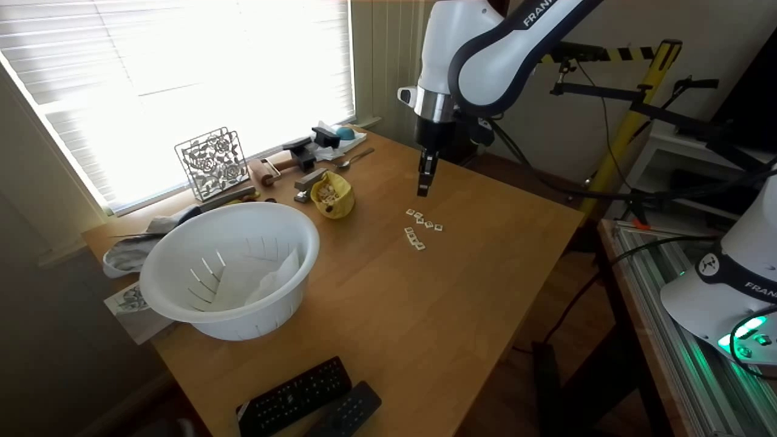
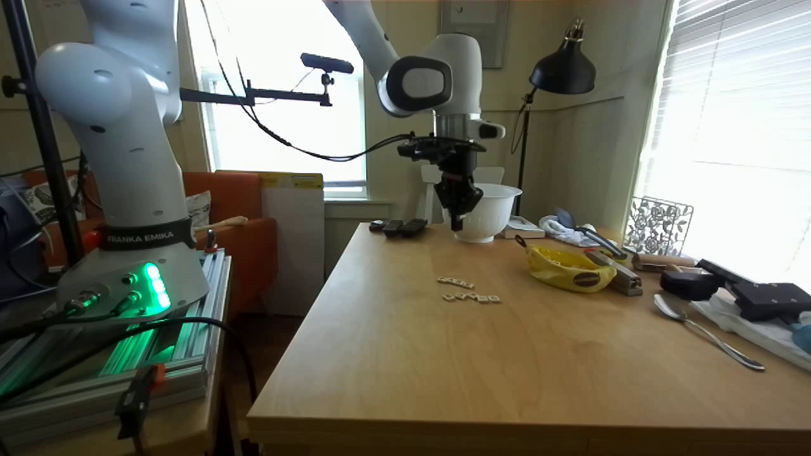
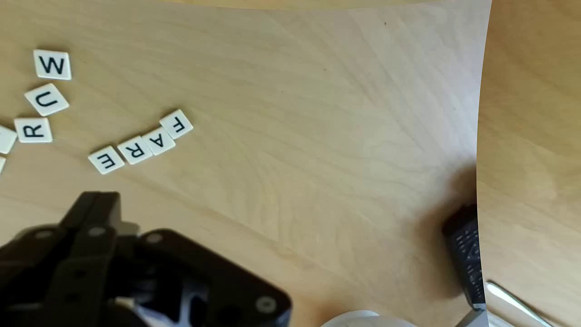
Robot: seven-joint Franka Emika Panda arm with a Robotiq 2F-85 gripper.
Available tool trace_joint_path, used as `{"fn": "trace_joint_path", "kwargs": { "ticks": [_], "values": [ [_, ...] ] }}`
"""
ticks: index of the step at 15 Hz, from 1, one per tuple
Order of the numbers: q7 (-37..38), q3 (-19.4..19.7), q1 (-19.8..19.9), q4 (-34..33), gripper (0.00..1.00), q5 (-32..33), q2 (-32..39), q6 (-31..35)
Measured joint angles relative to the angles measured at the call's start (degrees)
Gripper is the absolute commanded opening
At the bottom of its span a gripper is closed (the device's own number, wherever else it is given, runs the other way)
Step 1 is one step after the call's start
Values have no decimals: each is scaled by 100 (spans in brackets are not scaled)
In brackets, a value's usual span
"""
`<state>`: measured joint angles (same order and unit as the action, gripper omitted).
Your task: Add a fourth tile to the word
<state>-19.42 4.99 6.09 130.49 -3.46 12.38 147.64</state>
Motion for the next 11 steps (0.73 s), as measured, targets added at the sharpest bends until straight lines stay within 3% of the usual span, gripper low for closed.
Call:
{"fn": "trace_joint_path", "kwargs": {
  "ticks": [6, 7, 9, 11],
  "values": [
    [-218, -7, 0, 200, 74, 227, -222, -15],
    [-218, -7, 0, 233, 57, 264, -260, -15],
    [-237, -7, 0, 301, 72, 298, -338, -20],
    [-246, -7, 0, 321, 74, 305, -387, -40]
  ]
}}
